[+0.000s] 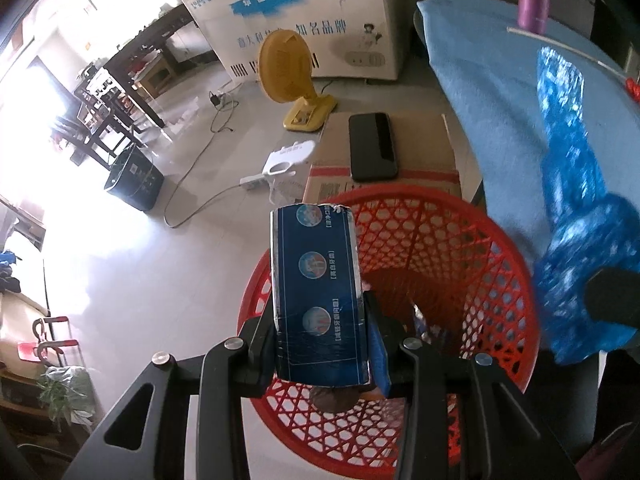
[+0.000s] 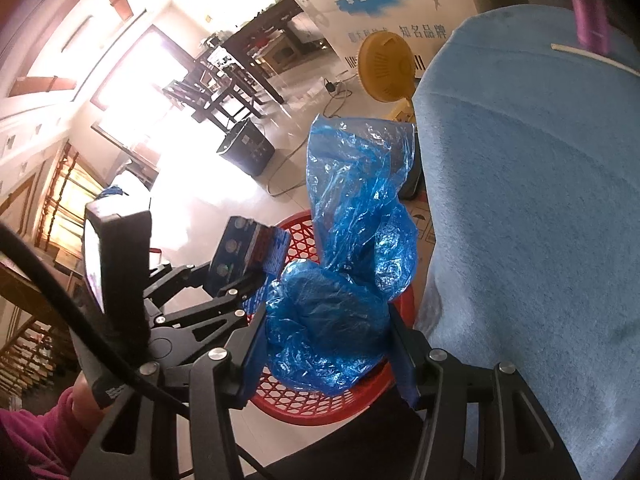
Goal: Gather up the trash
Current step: 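Lift the box and blue bag and carry both over the red basket, then open both grippers to drop the box and blue bag into the basket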
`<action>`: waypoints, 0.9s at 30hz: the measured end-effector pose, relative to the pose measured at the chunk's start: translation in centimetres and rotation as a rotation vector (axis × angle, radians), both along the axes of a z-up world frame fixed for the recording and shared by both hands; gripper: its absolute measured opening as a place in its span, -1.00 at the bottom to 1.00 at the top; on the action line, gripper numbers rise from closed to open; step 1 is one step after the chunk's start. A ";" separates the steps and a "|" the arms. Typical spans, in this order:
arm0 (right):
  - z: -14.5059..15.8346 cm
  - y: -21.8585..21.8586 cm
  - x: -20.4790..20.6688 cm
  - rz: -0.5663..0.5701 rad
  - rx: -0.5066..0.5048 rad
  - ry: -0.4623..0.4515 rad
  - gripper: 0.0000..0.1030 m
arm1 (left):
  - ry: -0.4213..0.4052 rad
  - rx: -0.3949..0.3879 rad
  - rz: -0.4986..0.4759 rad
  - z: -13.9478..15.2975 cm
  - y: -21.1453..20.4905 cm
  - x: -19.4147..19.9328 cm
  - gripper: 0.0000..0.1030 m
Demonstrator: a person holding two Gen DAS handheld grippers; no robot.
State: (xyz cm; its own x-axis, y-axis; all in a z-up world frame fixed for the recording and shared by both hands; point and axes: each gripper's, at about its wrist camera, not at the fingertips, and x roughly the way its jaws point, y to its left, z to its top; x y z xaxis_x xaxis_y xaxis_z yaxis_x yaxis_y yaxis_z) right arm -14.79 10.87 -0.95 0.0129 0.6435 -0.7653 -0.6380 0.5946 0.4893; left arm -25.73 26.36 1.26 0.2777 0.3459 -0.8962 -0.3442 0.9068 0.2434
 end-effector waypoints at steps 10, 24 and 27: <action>0.5 0.2 -0.3 0.049 0.008 -0.029 0.11 | 0.045 -0.010 0.016 -0.1 0.3 -0.2 -0.22; 0.2 1.6 -1.1 0.144 -0.003 -0.032 0.12 | 0.080 -0.057 0.021 -0.1 0.4 -0.2 -0.21; 0.0 2.0 -1.3 0.160 -0.013 -0.030 0.13 | 0.084 -0.056 0.020 -0.1 0.4 -0.3 -0.21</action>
